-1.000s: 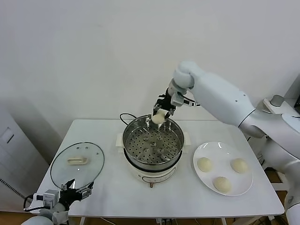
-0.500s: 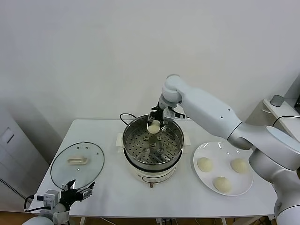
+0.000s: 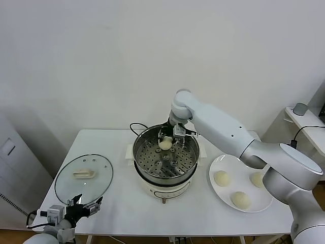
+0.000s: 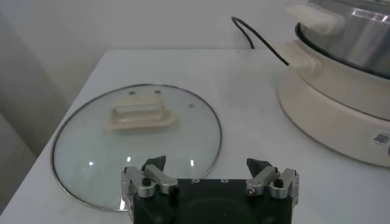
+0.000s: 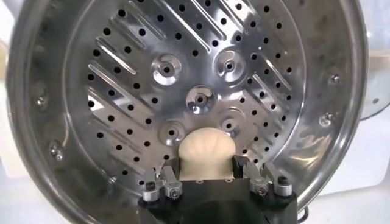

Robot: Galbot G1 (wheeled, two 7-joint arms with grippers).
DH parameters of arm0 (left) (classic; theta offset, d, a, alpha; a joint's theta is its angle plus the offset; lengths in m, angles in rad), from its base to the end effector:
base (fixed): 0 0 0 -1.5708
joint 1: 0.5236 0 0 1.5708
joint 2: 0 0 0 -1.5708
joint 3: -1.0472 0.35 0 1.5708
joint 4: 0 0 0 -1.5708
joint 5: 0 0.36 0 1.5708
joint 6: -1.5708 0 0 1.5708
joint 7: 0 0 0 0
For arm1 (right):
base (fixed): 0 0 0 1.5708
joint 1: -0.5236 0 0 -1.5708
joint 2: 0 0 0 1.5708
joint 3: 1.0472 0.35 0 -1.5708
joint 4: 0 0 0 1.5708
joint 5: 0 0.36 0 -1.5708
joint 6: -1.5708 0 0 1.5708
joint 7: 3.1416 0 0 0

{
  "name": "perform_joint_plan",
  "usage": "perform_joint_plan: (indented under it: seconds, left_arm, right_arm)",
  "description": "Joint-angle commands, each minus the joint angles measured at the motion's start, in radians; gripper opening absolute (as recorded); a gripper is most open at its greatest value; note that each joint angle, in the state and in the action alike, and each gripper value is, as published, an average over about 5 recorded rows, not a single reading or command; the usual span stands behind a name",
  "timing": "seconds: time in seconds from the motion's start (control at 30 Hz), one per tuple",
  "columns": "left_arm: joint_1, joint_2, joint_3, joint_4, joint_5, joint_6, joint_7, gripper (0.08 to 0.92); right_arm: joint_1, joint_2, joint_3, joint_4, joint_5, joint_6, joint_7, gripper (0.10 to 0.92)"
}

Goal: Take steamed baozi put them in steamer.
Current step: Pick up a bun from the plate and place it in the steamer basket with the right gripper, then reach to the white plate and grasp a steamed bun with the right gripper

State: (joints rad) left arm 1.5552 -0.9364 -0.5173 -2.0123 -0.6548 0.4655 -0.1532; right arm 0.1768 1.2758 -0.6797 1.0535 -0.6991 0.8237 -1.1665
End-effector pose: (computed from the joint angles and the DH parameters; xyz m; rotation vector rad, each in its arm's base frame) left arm 0.2069 0.1146 -0.2974 -0.1621 -2.5196 -0.0259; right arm 0.5932 0.1259 -0.0949 -1.8502 0.2601 -2.3462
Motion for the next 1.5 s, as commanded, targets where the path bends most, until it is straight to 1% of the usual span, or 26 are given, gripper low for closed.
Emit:
perform_joint_plan:
  seconds: [0.03,0.1,0.17,0.27,0.33,0.43,0.5,0.6,0.77,0.87,1.03,1.2,1.37,1.5]
  left_arm:
    - [-0.001,0.001,-0.001,0.001,-0.005,-0.002,0.001,0.823]
    - [-0.001,0.002,0.000,0.001,-0.005,-0.002,0.002,0.823]
    - [-0.001,0.003,-0.001,0.001,-0.004,-0.002,0.002,0.823]
    - [0.001,0.004,-0.002,-0.002,-0.003,-0.001,0.001,0.823]
    - [0.003,0.004,-0.004,-0.005,-0.003,-0.001,0.001,0.823]
    - [0.005,0.000,-0.010,-0.008,-0.002,-0.001,0.000,0.823]
    - [0.007,-0.003,-0.016,-0.009,-0.001,-0.001,-0.002,0.823]
    - [0.010,-0.005,-0.025,-0.013,-0.002,-0.001,-0.003,0.823]
    - [0.012,-0.004,-0.033,-0.020,-0.006,-0.001,-0.003,0.823]
    - [0.011,-0.005,-0.034,-0.021,-0.008,-0.002,-0.003,0.823]
    - [0.010,-0.009,-0.036,-0.020,-0.010,-0.002,-0.003,0.823]
    - [0.009,-0.008,-0.037,-0.021,-0.011,-0.003,-0.002,0.823]
    - [0.009,-0.008,-0.039,-0.025,-0.012,-0.002,-0.002,0.823]
    - [0.009,-0.010,-0.039,-0.025,-0.012,-0.001,-0.002,0.823]
  right_arm:
    - [-0.009,0.005,0.003,-0.004,-0.017,0.049,0.002,0.694]
    - [-0.002,0.006,0.003,-0.014,0.006,0.049,0.003,0.753]
    - [0.012,0.005,0.003,-0.023,0.042,0.049,0.006,0.795]
    - [0.056,-0.007,-0.010,-0.035,0.121,0.049,0.004,0.819]
    - [0.112,-0.026,-0.038,-0.044,0.214,0.049,-0.004,0.821]
    - [0.221,-0.067,-0.116,-0.050,0.411,0.045,-0.032,0.822]
    - [0.297,-0.099,-0.198,-0.050,0.564,-0.008,-0.065,0.822]
    - [0.394,-0.152,-0.347,-0.044,0.769,-0.168,-0.101,0.823]
    - [0.478,-0.234,-0.510,-0.042,0.938,-0.390,-0.116,0.823]
    - [0.508,-0.285,-0.568,-0.037,1.007,-0.479,-0.119,0.823]
    - [0.535,-0.366,-0.615,-0.002,1.034,-0.563,-0.142,0.823]
    - [0.565,-0.446,-0.680,0.072,1.098,-0.659,-0.143,0.823]
    - [0.532,-0.525,-0.703,0.116,1.124,-0.718,-0.131,0.823]
    - [0.457,-0.572,-0.682,0.122,1.114,-0.730,-0.115,0.823]
